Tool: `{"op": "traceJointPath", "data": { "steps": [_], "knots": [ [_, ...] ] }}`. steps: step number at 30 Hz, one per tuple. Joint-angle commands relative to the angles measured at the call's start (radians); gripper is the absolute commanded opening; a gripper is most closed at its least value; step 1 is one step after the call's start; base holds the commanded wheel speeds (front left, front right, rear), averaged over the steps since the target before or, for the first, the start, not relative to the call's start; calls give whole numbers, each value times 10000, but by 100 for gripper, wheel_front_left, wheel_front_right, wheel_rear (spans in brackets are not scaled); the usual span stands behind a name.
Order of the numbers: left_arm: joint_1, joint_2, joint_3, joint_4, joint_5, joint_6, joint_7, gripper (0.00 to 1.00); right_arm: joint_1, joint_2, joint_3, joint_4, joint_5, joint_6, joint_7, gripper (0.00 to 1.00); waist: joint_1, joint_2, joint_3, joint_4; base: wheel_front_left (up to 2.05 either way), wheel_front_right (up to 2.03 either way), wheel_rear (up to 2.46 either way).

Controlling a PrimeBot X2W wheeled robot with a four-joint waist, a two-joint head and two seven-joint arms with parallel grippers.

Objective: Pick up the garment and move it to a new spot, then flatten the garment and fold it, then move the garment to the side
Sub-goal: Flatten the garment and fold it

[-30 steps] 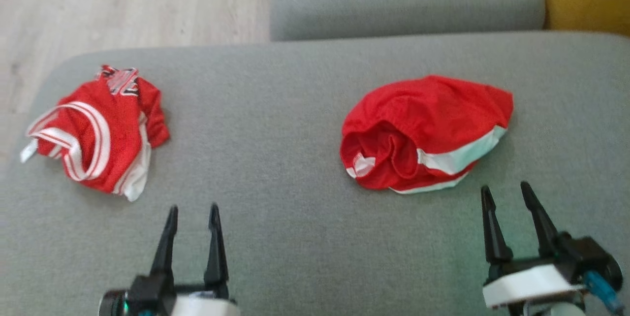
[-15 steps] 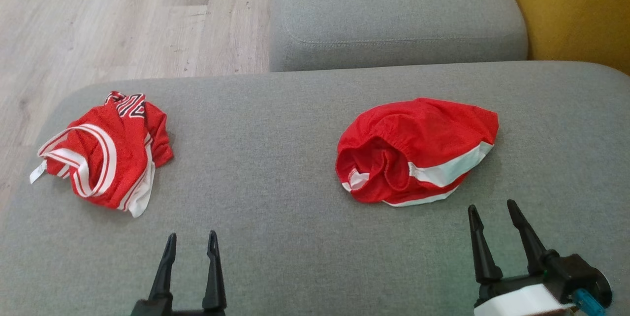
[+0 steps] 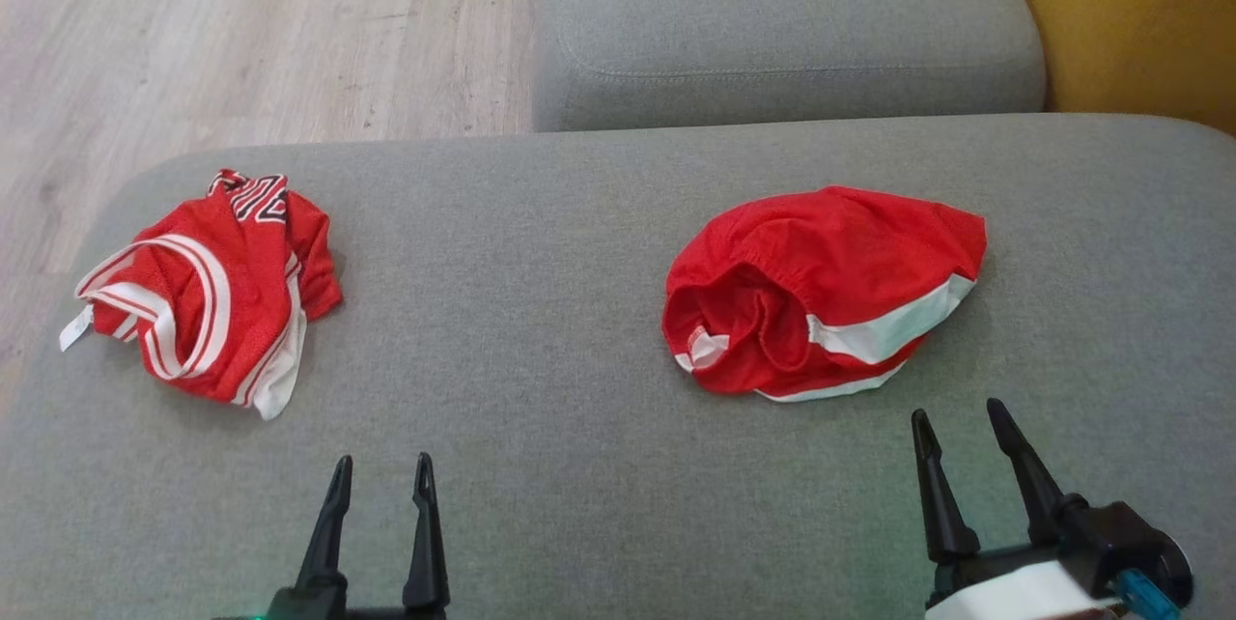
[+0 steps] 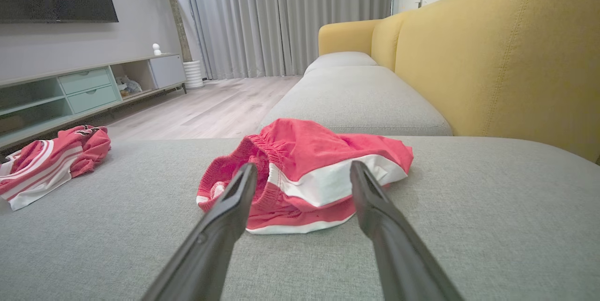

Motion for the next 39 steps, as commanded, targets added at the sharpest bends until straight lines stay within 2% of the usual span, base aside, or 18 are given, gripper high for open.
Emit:
{"op": "traceJointPath", "data": {
  "steps": [1, 9, 15, 22, 27, 32, 39],
  "knots": [
    [-418, -50, 254, -378, 29, 75, -82, 100, -445, -58, 272, -257, -72, -7, 2, 100, -1, -1, 19, -19, 0, 0, 0],
    [-481, -51, 145, -388, -14, 107, -82, 100, -504, -58, 263, -250, -53, -7, 2, 100, -1, -1, 141, -159, 0, 0, 0],
    [-841, -51, -302, -191, -228, -15, -82, 100, -643, -58, 317, -306, -84, -7, 2, 100, -1, -1, 391, -538, 0, 0, 0],
    [-1948, -51, -1177, 250, -727, -408, -82, 100, -1052, -58, 636, -402, -61, -7, 2, 100, -1, -1, 1092, -1659, 0, 0, 0],
    [-3350, -51, -1967, 1048, -1162, -893, -82, 100, -1502, -58, 803, -456, 293, -7, 2, 100, -1, -1, 1911, -2582, 0, 0, 0],
    [-4718, -51, -3101, 2418, -2631, -1559, -82, 100, -1852, -58, 901, -519, 415, -7, 2, 100, -1, -1, 2512, -3243, 0, 0, 0],
    [-6481, -51, -4383, 4097, -4735, -1900, 490, 100, -2077, -58, 1015, -586, 494, -7, 2, 100, -1, -1, 2950, -3926, 0, 0, 0]
  ]
}}
